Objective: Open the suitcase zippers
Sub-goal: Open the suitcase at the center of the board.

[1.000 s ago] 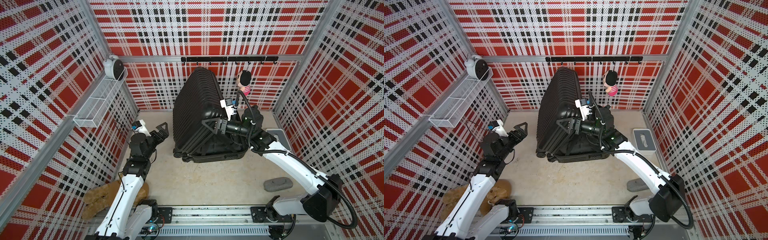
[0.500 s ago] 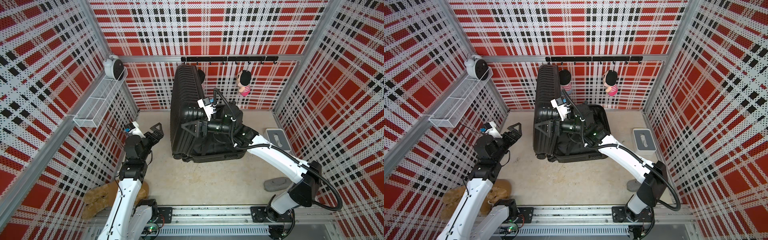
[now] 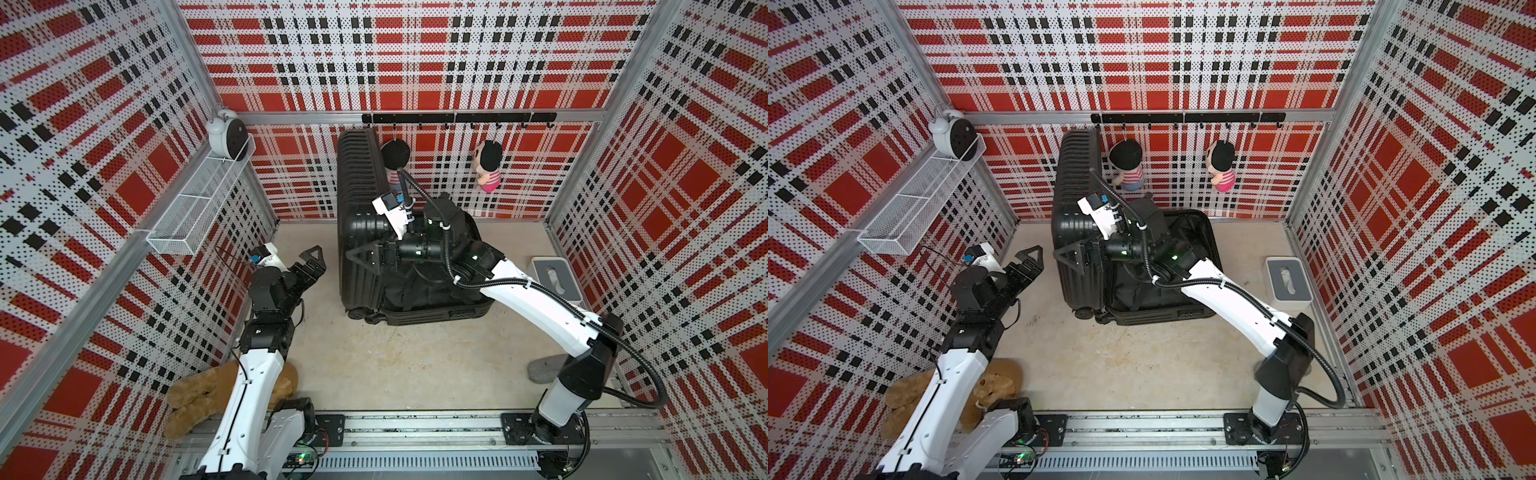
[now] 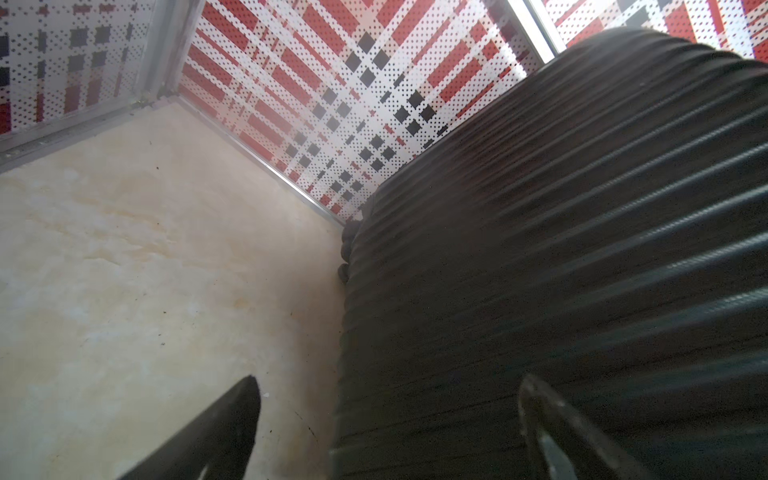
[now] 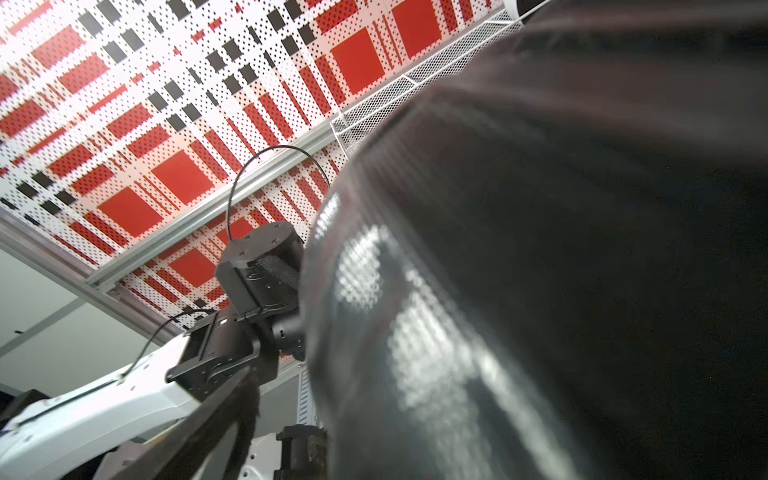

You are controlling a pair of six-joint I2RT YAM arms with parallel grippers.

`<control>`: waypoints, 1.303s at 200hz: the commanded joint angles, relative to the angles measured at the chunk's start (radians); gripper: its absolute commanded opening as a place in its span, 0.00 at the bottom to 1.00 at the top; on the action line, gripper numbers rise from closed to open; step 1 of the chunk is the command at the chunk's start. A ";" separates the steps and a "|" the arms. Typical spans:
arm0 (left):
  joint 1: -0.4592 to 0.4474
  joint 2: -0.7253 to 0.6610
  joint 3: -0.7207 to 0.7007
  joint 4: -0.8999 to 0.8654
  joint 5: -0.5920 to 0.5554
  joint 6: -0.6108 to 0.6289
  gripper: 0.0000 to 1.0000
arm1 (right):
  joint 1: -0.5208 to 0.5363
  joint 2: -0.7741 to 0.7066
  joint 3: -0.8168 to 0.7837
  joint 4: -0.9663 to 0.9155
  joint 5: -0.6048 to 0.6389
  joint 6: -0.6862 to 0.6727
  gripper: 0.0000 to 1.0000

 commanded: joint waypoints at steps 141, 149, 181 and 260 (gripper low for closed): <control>0.081 -0.037 -0.058 -0.006 -0.003 -0.025 0.98 | 0.100 0.228 0.440 -0.545 0.156 -0.153 1.00; 0.095 -0.040 -0.072 0.007 0.014 -0.032 0.98 | 0.103 0.249 0.465 -0.549 0.160 -0.150 1.00; 0.119 -0.026 -0.094 0.034 0.061 -0.040 0.98 | 0.105 0.224 0.463 -0.524 0.186 -0.145 1.00; 0.158 -0.016 -0.095 0.044 0.088 -0.029 0.98 | -0.219 -0.340 -0.360 -0.076 0.214 0.028 1.00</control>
